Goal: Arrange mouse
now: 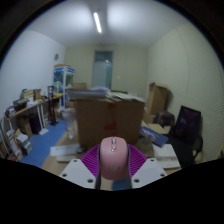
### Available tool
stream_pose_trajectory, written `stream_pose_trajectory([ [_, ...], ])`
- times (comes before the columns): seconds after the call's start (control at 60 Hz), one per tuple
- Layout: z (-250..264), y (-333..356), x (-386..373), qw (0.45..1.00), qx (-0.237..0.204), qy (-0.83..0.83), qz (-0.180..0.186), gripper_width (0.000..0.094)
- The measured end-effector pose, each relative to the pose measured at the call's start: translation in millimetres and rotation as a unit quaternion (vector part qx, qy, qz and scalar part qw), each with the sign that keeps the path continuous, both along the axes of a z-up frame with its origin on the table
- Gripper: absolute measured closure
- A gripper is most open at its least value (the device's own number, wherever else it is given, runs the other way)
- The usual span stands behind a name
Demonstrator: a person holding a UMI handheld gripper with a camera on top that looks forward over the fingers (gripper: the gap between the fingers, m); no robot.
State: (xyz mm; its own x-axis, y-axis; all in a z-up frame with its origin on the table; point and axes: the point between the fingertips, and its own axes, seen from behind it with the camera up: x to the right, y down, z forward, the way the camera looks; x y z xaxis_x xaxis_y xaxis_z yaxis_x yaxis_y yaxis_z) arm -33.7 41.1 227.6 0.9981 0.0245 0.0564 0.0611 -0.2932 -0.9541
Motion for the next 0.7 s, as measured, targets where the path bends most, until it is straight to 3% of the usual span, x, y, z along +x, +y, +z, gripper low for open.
stream_pose_trajectory([
  [0.083, -42, 22, 68, 0.999, -0.05, 0.008, -0.008, 0.0596],
  [0.15, -107, 24, 103, 0.994, -0.104, 0.0, -0.014, 0.0595],
  [0.267, -193, 26, 125, 0.986, -0.167, 0.015, 0.003, 0.0592],
  [0.367, -238, 24, 129, 0.979, -0.204, 0.03, 0.002, 0.0584],
  [0.4, -240, 28, 130, 0.982, -0.186, 0.019, 0.01, 0.0588],
  [0.5, -243, 25, 130, 0.981, -0.194, 0.022, 0.014, 0.0586],
  [0.6, -240, 26, 129, 0.979, -0.202, 0.015, 0.022, 0.046],
  [0.617, -241, 25, 129, 0.978, -0.208, 0.012, 0.024, 0.0365],
  [0.65, -244, 21, 130, 0.974, -0.226, 0.008, 0.024, 0.0384],
  [0.7, -240, 14, 131, 0.97, -0.243, 0.016, 0.019, 0.0237],
])
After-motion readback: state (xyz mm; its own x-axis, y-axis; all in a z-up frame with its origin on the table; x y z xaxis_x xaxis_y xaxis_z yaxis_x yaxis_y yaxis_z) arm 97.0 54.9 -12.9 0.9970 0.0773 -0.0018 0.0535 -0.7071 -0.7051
